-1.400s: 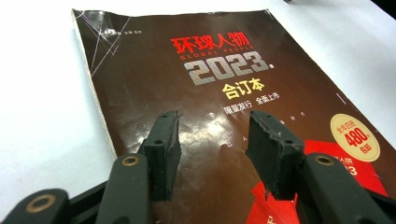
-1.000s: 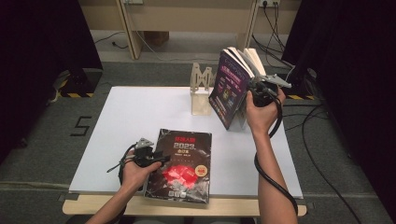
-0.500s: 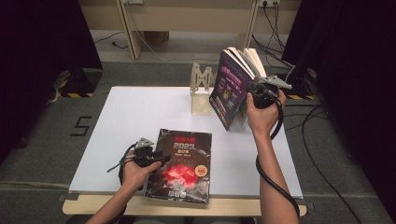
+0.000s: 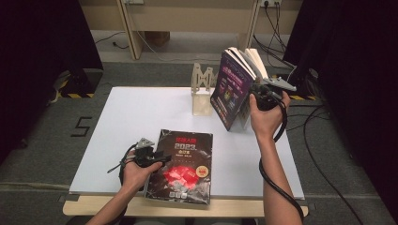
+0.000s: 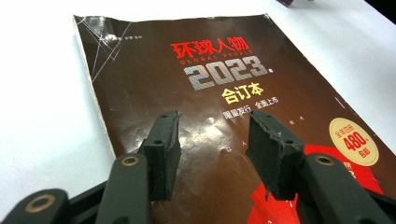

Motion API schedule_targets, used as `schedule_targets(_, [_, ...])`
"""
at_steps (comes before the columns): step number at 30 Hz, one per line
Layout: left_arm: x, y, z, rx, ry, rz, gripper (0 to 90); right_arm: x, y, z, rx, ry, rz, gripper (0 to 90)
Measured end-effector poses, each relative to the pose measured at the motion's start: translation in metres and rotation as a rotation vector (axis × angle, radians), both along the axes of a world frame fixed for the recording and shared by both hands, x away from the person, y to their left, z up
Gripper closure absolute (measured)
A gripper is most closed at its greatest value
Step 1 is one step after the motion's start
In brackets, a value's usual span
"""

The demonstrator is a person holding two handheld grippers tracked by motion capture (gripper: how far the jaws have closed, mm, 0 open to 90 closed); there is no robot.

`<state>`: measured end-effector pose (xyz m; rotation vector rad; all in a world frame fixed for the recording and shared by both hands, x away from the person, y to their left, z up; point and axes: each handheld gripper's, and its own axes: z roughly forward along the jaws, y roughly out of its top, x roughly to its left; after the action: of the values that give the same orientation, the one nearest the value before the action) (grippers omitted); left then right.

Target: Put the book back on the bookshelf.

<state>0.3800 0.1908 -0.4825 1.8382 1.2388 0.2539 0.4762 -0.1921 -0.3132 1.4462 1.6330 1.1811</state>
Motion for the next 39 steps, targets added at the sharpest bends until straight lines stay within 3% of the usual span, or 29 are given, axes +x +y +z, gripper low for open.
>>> schedule_targets(22, [0.001, 0.004, 0.002, 0.001, -0.005, 0.023, 51.5, -0.015, -0.001, -0.007, 0.008, 0.029, 0.023, 67.2])
schedule_targets(39, [0.005, 0.009, 0.000, 0.006, 0.014, 0.063, 51.5, -0.038, -0.001, -0.045, 0.009, 0.152, 0.056, 62.8])
